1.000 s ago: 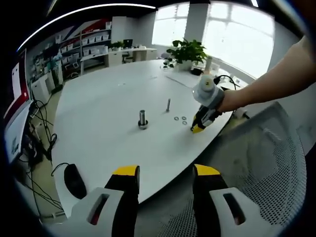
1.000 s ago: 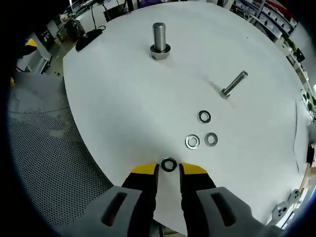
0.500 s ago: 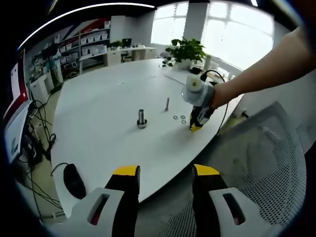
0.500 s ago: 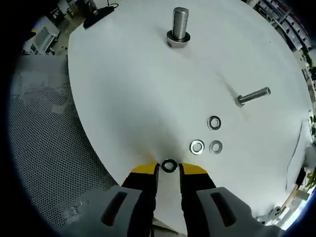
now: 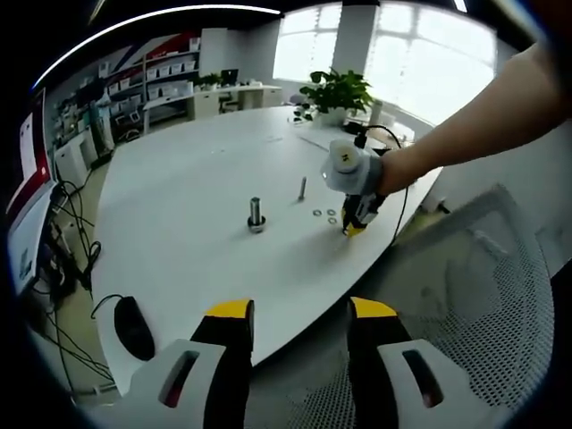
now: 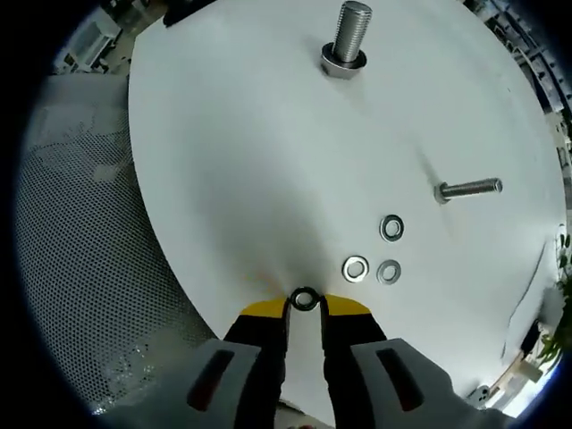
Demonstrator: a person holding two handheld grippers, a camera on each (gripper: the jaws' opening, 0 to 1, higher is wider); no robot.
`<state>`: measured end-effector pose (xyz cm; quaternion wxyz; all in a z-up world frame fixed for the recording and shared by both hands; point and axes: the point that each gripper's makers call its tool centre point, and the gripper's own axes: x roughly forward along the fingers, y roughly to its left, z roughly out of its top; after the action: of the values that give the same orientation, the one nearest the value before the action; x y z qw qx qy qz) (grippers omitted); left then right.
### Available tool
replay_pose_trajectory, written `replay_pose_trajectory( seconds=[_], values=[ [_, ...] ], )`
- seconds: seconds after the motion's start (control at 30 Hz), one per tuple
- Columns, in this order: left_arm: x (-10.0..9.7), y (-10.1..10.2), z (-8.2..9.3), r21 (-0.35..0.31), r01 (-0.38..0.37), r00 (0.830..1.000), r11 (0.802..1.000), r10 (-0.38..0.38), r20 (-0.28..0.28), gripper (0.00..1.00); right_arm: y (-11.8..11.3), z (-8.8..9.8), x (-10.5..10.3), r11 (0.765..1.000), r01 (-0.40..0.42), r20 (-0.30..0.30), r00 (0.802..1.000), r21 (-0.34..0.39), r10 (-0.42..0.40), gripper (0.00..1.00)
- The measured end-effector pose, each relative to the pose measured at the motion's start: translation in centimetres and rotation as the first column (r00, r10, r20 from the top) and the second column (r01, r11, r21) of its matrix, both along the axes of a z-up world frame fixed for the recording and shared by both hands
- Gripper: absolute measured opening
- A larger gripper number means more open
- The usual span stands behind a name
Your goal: Place the washer onto the threaded stud by aligning its center hole with the stud, sliding it down to the base, and recovering from edge contact or off-axis alignment until the washer reaches the visible bottom stop.
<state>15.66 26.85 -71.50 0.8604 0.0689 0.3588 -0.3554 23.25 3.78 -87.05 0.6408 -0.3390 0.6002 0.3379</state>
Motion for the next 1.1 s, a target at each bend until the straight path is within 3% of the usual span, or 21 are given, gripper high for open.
replay_pose_trajectory(
  seconds=[0.17,0.3,0.43,0.83,1.1],
  values=[
    [-0.1,0.0,-0.1,-0.001,0.005,1.000,1.000,-0.005,-0.007,0.39,0.1,0.0,-0.1,0.996,0.046,0.071,0.996,0.075,-0.052,0.15],
    [-0.1,-0.1,0.0,-0.003,0.009,1.000,1.000,-0.009,-0.004,0.39,0.2,0.0,-0.2,0.995,0.055,0.115,0.991,0.086,-0.065,0.15],
    [-0.2,-0.1,-0.1,0.002,0.012,1.000,1.000,-0.012,-0.007,0.39,-0.1,0.1,-0.1,0.988,0.117,0.109,0.986,0.105,-0.128,0.14],
    [-0.2,0.0,-0.2,0.008,0.011,1.000,1.000,-0.011,-0.004,0.39,-0.9,0.6,0.2,0.982,0.147,0.100,0.982,0.120,-0.159,0.14],
    [0.0,0.0,-0.1,0.008,0.007,1.000,1.000,-0.007,0.001,0.39,-1.3,2.9,2.9,0.977,0.153,0.144,0.974,0.148,-0.174,0.14]
  ],
)
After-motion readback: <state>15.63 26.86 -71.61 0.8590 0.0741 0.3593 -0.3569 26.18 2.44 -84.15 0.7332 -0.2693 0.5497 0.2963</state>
